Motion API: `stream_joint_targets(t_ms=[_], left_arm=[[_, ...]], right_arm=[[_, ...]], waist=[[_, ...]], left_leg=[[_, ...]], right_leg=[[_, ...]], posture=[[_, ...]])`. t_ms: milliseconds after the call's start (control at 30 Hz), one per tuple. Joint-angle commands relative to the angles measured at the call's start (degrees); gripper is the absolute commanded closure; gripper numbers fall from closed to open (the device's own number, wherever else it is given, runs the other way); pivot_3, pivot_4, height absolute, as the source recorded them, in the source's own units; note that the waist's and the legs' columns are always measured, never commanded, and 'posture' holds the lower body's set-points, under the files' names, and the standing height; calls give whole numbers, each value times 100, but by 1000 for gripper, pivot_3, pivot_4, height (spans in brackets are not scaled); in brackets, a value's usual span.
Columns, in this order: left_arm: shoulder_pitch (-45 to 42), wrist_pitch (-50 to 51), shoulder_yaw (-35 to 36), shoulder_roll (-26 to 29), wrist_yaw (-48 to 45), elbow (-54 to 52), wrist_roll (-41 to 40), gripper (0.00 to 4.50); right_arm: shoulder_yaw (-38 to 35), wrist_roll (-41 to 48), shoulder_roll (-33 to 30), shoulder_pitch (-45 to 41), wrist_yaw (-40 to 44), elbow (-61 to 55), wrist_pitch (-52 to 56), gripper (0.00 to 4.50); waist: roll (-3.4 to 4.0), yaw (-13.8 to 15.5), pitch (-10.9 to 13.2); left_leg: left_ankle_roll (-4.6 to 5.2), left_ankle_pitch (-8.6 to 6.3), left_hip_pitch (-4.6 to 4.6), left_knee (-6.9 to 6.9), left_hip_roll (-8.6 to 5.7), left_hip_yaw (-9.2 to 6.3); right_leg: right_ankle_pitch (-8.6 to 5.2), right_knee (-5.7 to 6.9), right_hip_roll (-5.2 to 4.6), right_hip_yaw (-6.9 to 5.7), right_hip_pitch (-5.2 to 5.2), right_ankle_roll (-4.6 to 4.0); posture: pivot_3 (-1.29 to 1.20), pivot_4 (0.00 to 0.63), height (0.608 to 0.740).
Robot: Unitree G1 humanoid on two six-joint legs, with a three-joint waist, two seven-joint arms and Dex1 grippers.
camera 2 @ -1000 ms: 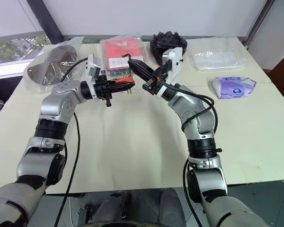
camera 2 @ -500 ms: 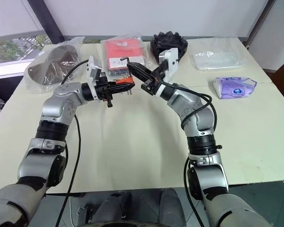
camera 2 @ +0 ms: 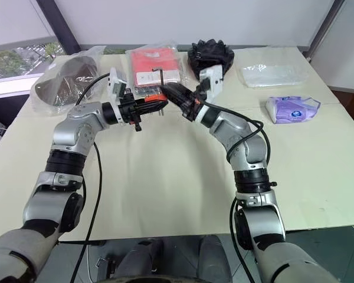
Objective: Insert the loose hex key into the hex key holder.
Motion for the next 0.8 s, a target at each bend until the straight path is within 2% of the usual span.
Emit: stream_joint_targets(t_ms=[33, 67, 100, 233, 500, 800], left_arm=[[-164, -308, 124, 44, -114, -258, -89, 4500], [-140, -357, 84, 56, -134, -240, -38, 4500], [-106, -410, 32, 69, -155, -220, 25, 4500], [17, -505, -53, 67, -172, -150, 146, 4500], [154, -781, -197, 53, -86, -56, 429, 4500], [154, -467, -124, -18, -143, -126, 198, 4500]], right_arm=[[-74, -122, -54, -65, -120, -101, -77, 841], [-97, -139, -41, -99, -172, -95, -119, 233], [-131, -137, -29, -136, -212, -98, -146, 71], [-203, -46, -17, -220, -233, -221, -161, 71], [-3, 429, -497, 22, 499, -1044, 506, 71], [204, 429, -607, 145, 630, -1313, 801, 71]], waist=[[0, 0, 0], [0, -3, 0], [0, -6, 0], [0, -4, 0], [0, 11, 0], [-1, 4, 0]], left_leg=[[0, 0, 0, 0, 0, -1], [0, 0, 1, 0, 0, -1], [0, 0, 1, -1, 0, -1], [0, 0, 1, -2, 1, 0], [2, -1, 0, 2, 0, -1], [4, -2, 0, 0, 1, -1]], right_leg=[[0, 0, 1, 0, 0, 0], [0, 0, 1, -1, 1, 0], [0, 0, 1, -1, 0, 0], [0, 0, 2, 0, -1, 0], [0, -2, 0, -1, 3, 0], [0, -2, 1, -2, 2, 1]], posture=[[0, 150, 740], [0, 150, 740], [0, 150, 740], [0, 150, 740], [0, 150, 740], [0, 150, 740]])
